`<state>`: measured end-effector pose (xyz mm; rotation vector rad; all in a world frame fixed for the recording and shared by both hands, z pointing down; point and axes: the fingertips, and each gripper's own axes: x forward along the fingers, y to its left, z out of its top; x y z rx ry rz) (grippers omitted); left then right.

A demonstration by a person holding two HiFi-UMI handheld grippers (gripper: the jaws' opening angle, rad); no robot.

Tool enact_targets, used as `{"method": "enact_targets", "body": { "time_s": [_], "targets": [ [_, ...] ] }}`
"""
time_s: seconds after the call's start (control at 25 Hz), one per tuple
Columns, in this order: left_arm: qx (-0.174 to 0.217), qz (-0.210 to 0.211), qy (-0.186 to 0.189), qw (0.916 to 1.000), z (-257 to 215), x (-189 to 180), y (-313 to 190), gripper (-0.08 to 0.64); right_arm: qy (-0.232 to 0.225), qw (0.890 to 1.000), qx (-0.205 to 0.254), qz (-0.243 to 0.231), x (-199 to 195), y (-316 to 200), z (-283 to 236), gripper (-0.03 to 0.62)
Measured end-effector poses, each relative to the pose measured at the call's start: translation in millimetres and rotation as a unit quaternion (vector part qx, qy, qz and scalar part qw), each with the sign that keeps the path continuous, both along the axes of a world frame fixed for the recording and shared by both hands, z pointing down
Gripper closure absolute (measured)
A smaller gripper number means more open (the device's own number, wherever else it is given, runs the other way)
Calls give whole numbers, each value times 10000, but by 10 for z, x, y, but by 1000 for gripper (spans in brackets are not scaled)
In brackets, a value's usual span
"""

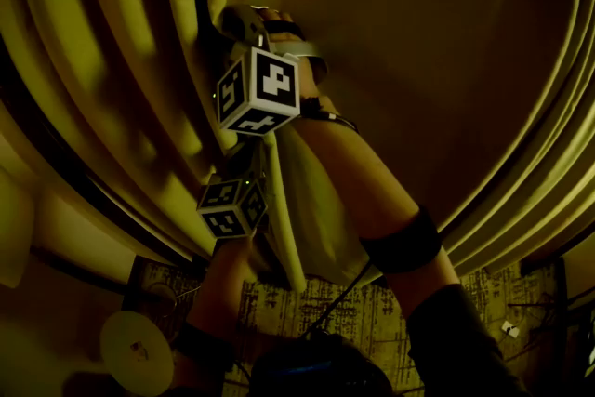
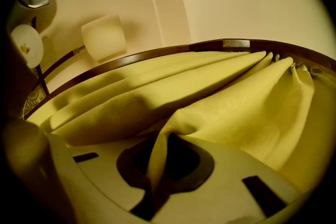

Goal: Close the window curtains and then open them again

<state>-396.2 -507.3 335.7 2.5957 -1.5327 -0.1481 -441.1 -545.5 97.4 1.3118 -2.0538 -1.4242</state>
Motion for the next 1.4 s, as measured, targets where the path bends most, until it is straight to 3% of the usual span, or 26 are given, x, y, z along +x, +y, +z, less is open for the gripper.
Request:
{"method": "enact_targets", "body": {
  "time_s": [0.4, 0.68, 0.96, 1.2, 1.4],
  "targets": [
    [172, 110, -32, 9998, -114, -40, -20, 552, -116, 9998, 156, -16, -33, 36, -112, 571],
    [216, 280, 0, 9994, -166, -722, -132, 552, -2, 9995, 177, 255, -629, -111, -188, 568],
    [246, 184, 46, 9995, -216, -808, -174, 552, 266, 9993, 106, 238, -806, -88, -192, 574],
    [215, -43, 220, 9995, -167, -1763, -208, 552, 500, 9987, 89, 2, -1957, -118, 11, 572],
    [336, -350, 349, 9982, -227, -2287, -255, 552, 383, 9990, 185, -95, -2354, -135, -107, 569]
  ]
}}
